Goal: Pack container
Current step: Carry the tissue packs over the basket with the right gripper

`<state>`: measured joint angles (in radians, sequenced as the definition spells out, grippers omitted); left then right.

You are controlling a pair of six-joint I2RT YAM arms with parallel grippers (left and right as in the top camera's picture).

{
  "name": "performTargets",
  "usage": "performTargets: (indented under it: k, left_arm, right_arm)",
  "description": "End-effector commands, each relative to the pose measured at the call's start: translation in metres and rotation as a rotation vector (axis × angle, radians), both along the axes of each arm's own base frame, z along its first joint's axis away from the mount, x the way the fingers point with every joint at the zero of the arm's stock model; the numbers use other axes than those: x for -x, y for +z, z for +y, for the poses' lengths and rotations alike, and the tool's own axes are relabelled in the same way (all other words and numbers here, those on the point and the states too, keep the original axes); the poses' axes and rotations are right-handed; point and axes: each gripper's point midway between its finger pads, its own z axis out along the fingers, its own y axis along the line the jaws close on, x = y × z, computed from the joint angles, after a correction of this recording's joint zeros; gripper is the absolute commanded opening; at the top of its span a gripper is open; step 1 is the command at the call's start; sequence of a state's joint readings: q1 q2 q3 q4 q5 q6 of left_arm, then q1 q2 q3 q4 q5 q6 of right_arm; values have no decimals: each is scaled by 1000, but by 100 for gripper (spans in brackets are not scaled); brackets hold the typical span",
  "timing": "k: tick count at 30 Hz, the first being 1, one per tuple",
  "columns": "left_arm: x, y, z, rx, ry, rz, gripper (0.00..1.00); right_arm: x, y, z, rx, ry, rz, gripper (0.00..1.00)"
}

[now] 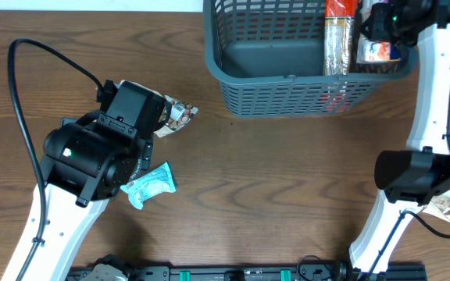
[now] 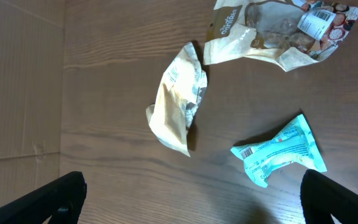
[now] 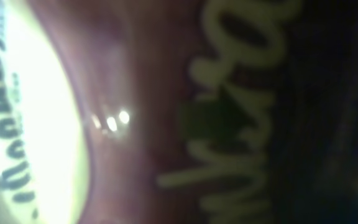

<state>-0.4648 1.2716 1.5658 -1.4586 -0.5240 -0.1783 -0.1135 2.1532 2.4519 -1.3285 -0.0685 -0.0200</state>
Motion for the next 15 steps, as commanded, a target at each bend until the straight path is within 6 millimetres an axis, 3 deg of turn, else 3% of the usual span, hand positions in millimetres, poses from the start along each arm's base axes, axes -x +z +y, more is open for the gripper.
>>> performTargets:
  k: [1, 6, 10, 12, 14, 15]
  left_arm:
    - [1, 4, 4, -11, -1, -10, 99]
    - [1, 4, 4, -11, -1, -10, 99]
    - [1, 4, 4, -11, -1, -10, 99]
    - [1, 4, 4, -11, -1, -10, 99]
    - [1, 4, 4, -11, -1, -10, 99]
    - [1, 4, 4, -11, 0, -10, 99]
  right_arm:
    - [-4, -15, -1, 1, -28, 18, 2]
    - [-8, -38, -1, -6, -34, 43, 2]
    - [-7, -42, -1, -6, -33, 52, 6]
    - [-9, -41, -1, -6, -33, 44, 16]
    - [-10, -41, -1, -5, -33, 39, 34]
    - [-10, -41, -1, -8, -31, 38, 36]
